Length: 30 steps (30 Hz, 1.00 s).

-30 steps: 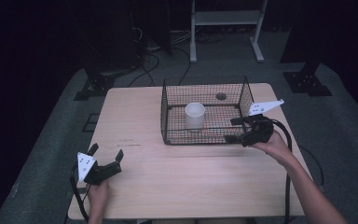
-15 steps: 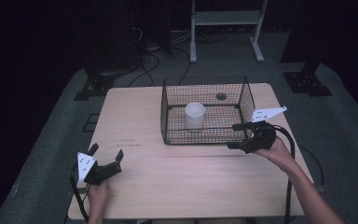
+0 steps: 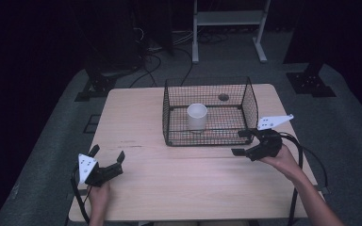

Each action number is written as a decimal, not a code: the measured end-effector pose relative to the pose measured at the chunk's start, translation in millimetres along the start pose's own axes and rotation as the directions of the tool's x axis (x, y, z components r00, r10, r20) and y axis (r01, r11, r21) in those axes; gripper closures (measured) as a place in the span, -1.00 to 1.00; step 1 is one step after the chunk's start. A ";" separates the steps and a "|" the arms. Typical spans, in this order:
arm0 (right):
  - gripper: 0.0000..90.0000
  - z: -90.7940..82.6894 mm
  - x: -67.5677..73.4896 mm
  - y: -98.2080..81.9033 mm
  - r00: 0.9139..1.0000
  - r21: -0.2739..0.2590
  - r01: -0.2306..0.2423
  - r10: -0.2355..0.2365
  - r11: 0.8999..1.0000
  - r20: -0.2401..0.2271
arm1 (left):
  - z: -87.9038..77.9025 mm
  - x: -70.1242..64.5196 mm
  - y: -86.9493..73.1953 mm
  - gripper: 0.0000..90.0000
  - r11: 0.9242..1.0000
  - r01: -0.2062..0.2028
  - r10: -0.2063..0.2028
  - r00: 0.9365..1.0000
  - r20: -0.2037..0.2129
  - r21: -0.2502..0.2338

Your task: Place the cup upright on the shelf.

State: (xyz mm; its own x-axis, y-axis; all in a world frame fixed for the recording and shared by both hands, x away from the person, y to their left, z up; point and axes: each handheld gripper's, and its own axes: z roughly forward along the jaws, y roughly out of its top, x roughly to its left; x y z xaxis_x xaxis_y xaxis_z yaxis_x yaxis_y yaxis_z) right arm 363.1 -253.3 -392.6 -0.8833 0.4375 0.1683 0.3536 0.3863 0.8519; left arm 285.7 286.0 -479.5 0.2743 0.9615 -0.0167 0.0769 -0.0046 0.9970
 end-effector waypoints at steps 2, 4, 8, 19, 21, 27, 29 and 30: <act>-0.68 -1.1 0.6 -2.0 1.000 -0.004 -0.001 0.001 1.000 0.002 | 0.0 0.0 0.0 -1.00 1.000 -0.001 0.001 1.000 0.000 0.000; -0.68 -1.6 1.1 -4.4 1.000 -0.002 0.000 0.000 1.000 0.004 | 0.0 0.0 0.0 -1.00 1.000 0.000 0.000 1.000 0.000 0.000; -0.68 -1.7 2.6 -9.0 1.000 0.000 -0.001 0.001 1.000 0.008 | 0.0 0.0 0.0 -1.00 1.000 0.000 0.000 1.000 0.000 0.000; -0.68 -4.7 3.9 -25.8 1.000 -0.014 -0.015 0.015 1.000 0.025 | 0.0 -0.1 0.0 -1.00 1.000 -0.001 0.001 1.000 -0.001 0.000; -0.68 -6.7 4.5 -28.6 0.999 -0.019 -0.015 0.016 1.000 0.031 | 0.0 -0.1 0.0 -1.00 1.000 -0.001 0.001 1.000 -0.001 0.001; -0.68 -9.0 5.1 -40.1 0.999 -0.022 -0.030 0.031 0.999 0.045 | 0.0 -0.1 -0.1 -1.00 1.000 -0.001 0.001 1.000 -0.001 -0.001; -0.68 -9.5 5.6 -45.2 0.998 -0.028 -0.039 0.040 0.999 0.047 | 0.0 -0.2 0.0 -1.00 1.000 -0.001 0.001 1.000 -0.001 -0.001; -0.68 -9.7 6.0 -47.1 0.998 -0.028 -0.041 0.042 0.999 0.051 | 0.0 -0.2 -0.1 -1.00 1.000 -0.001 0.001 1.000 -0.001 -0.001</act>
State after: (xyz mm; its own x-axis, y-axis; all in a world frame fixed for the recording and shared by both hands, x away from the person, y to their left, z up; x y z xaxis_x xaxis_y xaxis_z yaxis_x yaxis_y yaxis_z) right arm 338.2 -276.7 -426.9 -0.8508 0.4943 0.1783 0.3803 0.3450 0.8581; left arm 285.7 285.9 -479.5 0.2737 0.9617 -0.0158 0.0761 -0.0053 0.9971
